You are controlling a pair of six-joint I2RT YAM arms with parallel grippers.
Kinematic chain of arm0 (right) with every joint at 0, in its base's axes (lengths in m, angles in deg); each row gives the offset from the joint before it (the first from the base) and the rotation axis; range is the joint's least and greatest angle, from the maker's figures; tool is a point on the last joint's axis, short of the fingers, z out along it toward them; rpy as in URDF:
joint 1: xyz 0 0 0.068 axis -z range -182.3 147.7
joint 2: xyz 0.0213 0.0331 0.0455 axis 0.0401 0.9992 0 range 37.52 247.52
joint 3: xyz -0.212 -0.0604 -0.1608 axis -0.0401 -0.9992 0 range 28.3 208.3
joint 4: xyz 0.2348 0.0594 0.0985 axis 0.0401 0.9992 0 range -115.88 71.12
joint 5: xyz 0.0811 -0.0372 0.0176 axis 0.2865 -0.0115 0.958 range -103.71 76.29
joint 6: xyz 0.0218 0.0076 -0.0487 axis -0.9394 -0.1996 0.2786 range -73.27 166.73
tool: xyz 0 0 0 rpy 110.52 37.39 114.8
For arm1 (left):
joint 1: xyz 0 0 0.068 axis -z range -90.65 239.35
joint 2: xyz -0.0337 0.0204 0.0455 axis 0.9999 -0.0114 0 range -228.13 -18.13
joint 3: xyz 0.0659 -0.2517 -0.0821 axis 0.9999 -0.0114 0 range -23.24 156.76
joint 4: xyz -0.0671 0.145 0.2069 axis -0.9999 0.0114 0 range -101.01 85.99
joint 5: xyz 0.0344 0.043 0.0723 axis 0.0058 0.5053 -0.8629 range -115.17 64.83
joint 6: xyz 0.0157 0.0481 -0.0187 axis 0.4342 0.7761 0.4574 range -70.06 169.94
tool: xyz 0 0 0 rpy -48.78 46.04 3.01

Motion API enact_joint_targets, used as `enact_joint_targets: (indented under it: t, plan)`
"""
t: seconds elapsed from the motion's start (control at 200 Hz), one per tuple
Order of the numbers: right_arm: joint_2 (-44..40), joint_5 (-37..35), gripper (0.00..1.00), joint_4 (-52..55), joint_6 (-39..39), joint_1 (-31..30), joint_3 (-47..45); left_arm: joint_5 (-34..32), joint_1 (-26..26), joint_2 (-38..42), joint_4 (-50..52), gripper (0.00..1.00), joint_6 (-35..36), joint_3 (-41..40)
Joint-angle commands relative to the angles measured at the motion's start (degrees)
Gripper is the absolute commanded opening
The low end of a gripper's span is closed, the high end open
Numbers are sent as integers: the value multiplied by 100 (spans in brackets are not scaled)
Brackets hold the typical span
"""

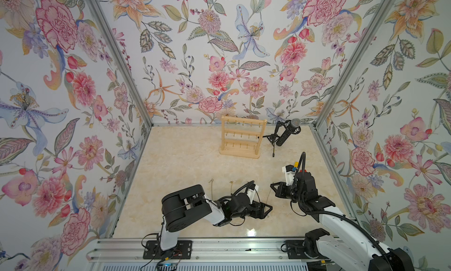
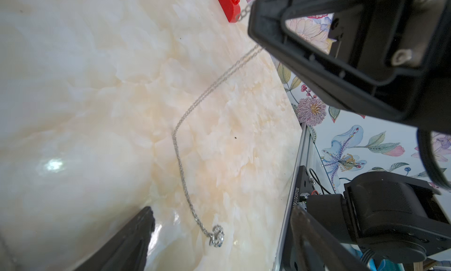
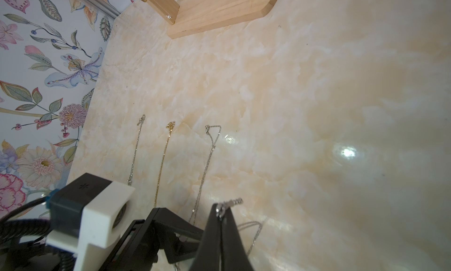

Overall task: Take the necklace off the jewelry display stand
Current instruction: Place the necklace at the center of the board.

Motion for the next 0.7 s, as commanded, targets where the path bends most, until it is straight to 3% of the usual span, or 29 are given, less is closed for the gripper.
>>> enact_joint_targets:
  t: [0.0, 0.696]
  plan:
    - [92, -45, 0, -213, 98, 43, 129, -274, 47, 199, 210, 91, 97, -78]
    - [1390, -58, 0, -813, 125, 44, 510, -831, 329, 993, 363, 95, 969, -167]
